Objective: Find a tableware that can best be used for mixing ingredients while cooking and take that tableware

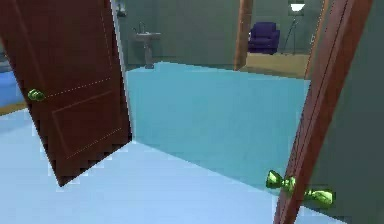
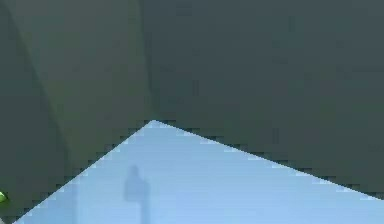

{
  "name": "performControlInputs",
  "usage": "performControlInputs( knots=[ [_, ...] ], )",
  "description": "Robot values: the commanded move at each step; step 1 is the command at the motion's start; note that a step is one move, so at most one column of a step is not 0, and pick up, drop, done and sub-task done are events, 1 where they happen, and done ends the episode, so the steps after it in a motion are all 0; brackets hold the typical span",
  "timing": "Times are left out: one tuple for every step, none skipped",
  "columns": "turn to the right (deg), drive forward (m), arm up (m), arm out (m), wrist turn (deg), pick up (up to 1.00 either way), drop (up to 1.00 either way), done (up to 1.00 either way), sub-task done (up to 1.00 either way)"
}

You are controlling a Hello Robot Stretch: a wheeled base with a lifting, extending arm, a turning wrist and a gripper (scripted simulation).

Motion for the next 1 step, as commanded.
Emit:
performControlInputs(
  knots=[
    [-45.0,0.00,0.00,0.00,0.0,0.00,0.00,0.00,0.00]
  ],
)
